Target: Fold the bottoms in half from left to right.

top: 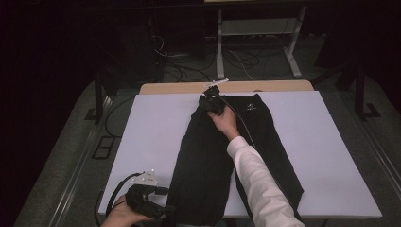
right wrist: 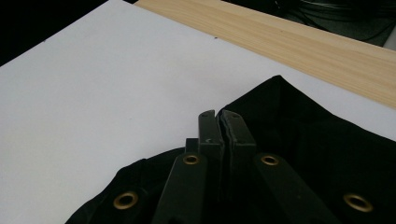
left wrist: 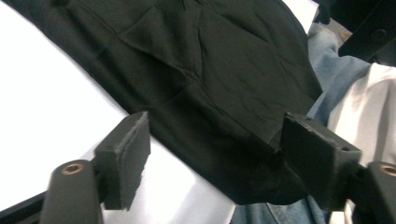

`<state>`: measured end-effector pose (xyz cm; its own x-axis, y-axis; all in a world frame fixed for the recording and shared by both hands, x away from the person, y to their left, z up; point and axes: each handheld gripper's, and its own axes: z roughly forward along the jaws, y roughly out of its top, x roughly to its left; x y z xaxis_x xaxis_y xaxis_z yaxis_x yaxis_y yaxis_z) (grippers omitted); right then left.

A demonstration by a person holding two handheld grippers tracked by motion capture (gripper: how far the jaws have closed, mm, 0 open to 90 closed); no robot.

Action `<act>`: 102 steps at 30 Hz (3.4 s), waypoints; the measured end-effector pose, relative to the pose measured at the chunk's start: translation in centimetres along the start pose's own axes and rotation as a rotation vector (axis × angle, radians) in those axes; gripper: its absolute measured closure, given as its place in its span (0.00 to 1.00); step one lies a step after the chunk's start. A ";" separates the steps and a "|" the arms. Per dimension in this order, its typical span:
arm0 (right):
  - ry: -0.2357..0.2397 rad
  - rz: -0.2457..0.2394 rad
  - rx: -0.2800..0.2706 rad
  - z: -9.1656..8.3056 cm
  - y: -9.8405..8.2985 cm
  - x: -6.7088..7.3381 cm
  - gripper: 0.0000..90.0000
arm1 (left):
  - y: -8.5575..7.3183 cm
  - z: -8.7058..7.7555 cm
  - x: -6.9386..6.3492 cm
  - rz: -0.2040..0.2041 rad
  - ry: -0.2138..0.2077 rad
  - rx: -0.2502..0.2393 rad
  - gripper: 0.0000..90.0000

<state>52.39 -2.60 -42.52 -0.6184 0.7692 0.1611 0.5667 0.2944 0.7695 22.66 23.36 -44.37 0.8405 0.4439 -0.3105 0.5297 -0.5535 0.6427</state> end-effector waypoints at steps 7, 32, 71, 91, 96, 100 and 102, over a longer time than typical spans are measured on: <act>0.006 0.000 -0.004 0.0 0.0 0.1 0.96 | 0.2 0.5 0.0 0.094 0.004 0.002 0.55; 0.013 -0.003 -0.013 -0.3 0.1 0.3 0.96 | 0.6 0.6 0.5 0.134 0.028 -0.022 0.99; -0.040 -0.018 -0.022 -4.0 0.9 -2.0 0.96 | 5.9 1.4 -1.9 0.080 -0.166 -0.268 0.99; -0.069 0.007 -0.003 -6.7 0.7 -5.2 0.96 | 10.2 5.2 -3.7 0.139 -0.241 -0.239 0.99; -0.088 0.018 0.003 -7.4 0.7 -6.4 0.96 | 11.1 6.0 -4.3 0.156 -0.262 -0.236 0.99; -0.097 0.027 0.005 -7.9 0.7 -7.2 0.96 | 11.4 6.7 -4.6 0.158 -0.277 -0.222 0.99; -0.102 0.025 0.014 -8.1 0.8 -7.5 0.96 | 11.6 7.1 -4.8 0.161 -0.276 -0.210 0.99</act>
<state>53.12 -12.71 -38.12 -0.5458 0.8298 0.1162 0.5891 0.2814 0.7575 25.61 9.85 -40.39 0.9252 0.1404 -0.3526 0.3777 -0.4317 0.8191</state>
